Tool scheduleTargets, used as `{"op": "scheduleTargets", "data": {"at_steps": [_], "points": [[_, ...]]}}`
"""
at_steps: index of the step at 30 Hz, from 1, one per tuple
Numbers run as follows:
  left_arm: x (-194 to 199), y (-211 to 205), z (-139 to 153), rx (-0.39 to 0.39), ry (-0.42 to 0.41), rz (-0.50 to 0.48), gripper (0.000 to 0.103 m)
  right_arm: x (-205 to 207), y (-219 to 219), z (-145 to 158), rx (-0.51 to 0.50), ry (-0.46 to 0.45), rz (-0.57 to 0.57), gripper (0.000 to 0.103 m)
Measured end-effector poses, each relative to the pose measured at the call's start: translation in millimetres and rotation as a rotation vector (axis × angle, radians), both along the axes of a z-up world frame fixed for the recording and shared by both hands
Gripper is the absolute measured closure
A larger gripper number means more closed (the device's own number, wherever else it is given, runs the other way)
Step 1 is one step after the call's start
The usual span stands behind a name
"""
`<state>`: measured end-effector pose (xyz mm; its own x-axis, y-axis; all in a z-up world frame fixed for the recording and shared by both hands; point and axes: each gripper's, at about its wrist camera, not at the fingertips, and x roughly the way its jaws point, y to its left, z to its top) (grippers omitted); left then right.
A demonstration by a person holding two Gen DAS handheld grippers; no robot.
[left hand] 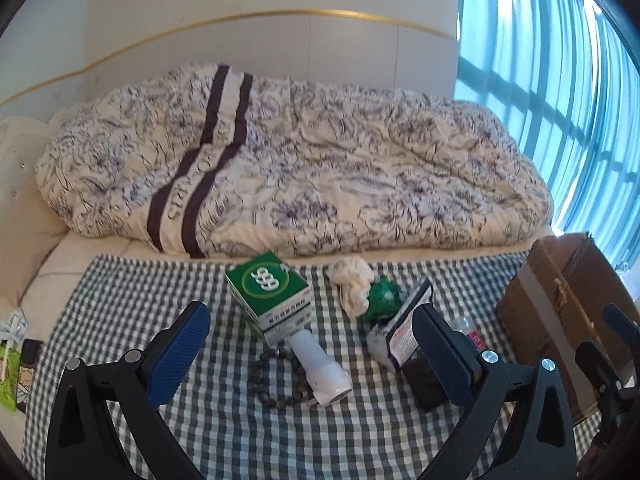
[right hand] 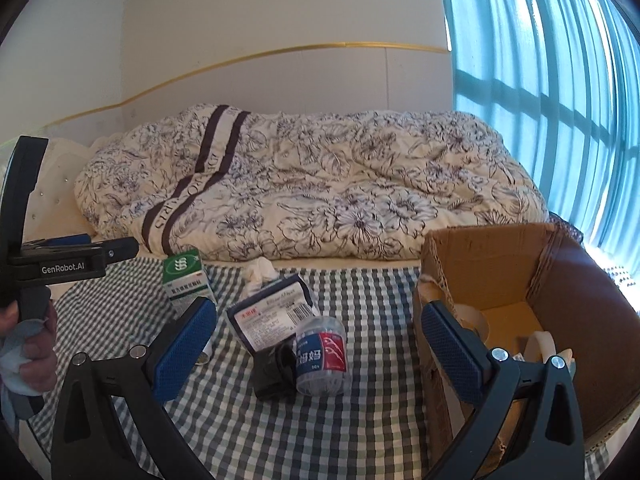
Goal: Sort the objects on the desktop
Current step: 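Move both open tools back over the items on the checkered blanket, then grasp the white plastic bottle with left tool while right tool approaches the floss container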
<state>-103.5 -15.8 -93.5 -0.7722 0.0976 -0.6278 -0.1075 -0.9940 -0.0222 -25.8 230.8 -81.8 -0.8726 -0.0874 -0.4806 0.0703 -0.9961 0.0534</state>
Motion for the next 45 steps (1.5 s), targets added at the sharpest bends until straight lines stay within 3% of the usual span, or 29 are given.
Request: {"op": "scheduleTargets", "data": {"at_steps": [7, 15, 25, 35, 39, 45], "points": [[-16.2, 4.4, -26.4, -0.012, -0.052, -0.012, 0.000, -17.9, -9.2, -24.6, -0.008, -0.055, 0.084, 0.000], [-32.6, 0.4, -54.5, 0.012, -0.093, -0.008, 0.000, -38.1, -17.9, -58.1, 0.014, -0.141, 0.093, 0.000], [-51.4, 7.9, -97.3, -0.044, -0.159, -0.027, 0.000, -57.2, -18.7, -87.2, 0.034, -0.218, 0.106, 0.000], [-61.4, 9.1, -122.5, -0.005, -0.149, -0.097, 0.000, -71.7, -15.8, -105.6, 0.020, -0.265, 0.101, 0.000], [-69.8, 7.9, -131.2, 0.006, -0.178, -0.042, 0.000, -77.4, -11.2, -111.7, -0.004, -0.284, 0.096, 0.000], [-82.3, 8.0, -151.1, -0.058, -0.249, 0.076, 0.000, -84.1, -9.3, -120.3, -0.007, -0.300, 0.084, 0.000]]}}
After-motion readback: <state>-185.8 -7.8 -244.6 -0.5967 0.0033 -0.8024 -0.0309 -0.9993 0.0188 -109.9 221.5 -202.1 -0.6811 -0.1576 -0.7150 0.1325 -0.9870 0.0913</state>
